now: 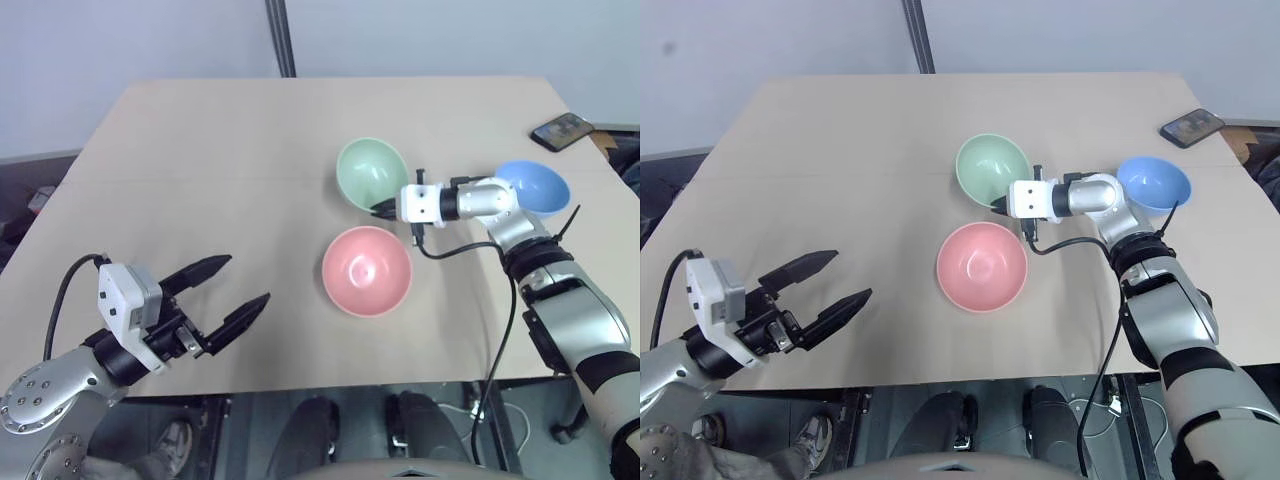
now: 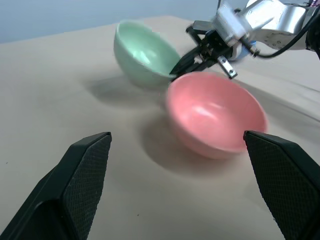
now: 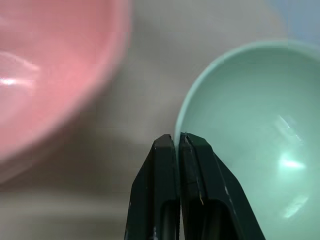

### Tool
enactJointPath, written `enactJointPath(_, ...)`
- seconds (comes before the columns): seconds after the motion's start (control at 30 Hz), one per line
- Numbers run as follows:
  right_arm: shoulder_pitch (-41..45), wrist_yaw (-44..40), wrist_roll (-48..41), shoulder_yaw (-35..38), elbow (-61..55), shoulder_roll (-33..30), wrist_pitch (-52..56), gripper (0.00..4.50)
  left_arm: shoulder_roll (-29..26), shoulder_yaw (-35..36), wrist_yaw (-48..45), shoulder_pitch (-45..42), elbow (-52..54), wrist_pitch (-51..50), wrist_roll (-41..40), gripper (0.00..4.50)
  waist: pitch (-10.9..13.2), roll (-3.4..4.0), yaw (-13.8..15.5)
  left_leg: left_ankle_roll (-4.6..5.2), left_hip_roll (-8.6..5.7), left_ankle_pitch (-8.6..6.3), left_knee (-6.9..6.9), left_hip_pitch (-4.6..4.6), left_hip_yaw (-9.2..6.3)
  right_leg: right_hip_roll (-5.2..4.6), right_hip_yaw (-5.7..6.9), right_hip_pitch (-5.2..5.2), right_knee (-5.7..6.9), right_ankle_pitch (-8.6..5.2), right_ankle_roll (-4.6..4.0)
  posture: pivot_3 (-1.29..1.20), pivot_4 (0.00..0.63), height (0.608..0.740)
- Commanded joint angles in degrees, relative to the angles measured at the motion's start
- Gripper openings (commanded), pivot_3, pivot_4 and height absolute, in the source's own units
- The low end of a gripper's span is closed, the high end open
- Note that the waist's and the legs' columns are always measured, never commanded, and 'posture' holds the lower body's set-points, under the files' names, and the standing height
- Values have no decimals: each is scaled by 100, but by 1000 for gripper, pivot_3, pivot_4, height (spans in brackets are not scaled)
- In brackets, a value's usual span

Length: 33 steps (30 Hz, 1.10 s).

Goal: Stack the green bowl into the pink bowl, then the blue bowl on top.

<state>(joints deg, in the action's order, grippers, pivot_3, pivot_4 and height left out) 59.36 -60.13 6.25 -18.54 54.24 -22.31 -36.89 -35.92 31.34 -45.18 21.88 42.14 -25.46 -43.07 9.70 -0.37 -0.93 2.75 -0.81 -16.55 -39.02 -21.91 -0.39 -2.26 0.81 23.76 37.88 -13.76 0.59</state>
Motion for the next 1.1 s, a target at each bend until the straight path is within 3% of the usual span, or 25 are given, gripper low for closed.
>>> enactJointPath(0.03, -127, -169, -348, 293, -598, -51, 341, 18, -73, -49, 38, -182, 66, 123, -77, 4500, 0, 0, 23, 0, 0, 0, 0, 0, 0, 0, 0, 0, 0, 0, 0, 0, 150, 740)
enactJointPath(0.3, -228, -183, -442, 444, -1135, -277, 731, 18, -107, -232, 58, -376, 25, 98, -67, 4500, 1, 2, 11, -1, -1, 0, 6, -2, -1, -3, 1, 4, -1, 1, -1, 0, 150, 740)
enactJointPath(0.5, -966, -1330, -1575, 663, -3632, -1080, 2479, 18, -179, -390, -75, -497, -130, 222, 97, 4500, 3, 4, 51, 15, -1, -10, 21, -7, -4, -6, 4, 7, -13, 1, -1, 0, 150, 740)
enactJointPath(0.7, -2083, -1404, -2056, 660, -6018, -1724, 4049, 18, -250, -499, -134, -731, -362, 273, 150, 4500, 3, 5, 54, 22, -1, -14, 41, -8, -5, -9, 6, 11, -26, 1, -1, 0, 150, 740)
enactJointPath(0.93, -2669, -1313, -1893, 387, -6950, -1827, 4607, 18, -287, -594, -171, -859, -499, 330, 212, 4500, 2, 4, 50, 20, -1, -12, 43, -2, -6, -10, 6, 9, -21, 1, -1, 0, 150, 740)
enactJointPath(1.1, -2696, -1306, -2198, 376, -7514, -1845, 5184, 1947, -310, -637, -270, -898, -565, 392, 231, 4500, 2, 4, 58, 19, -1, -11, 43, -3, -6, -9, 6, 10, -23, 1, -1, 0, 150, 740)
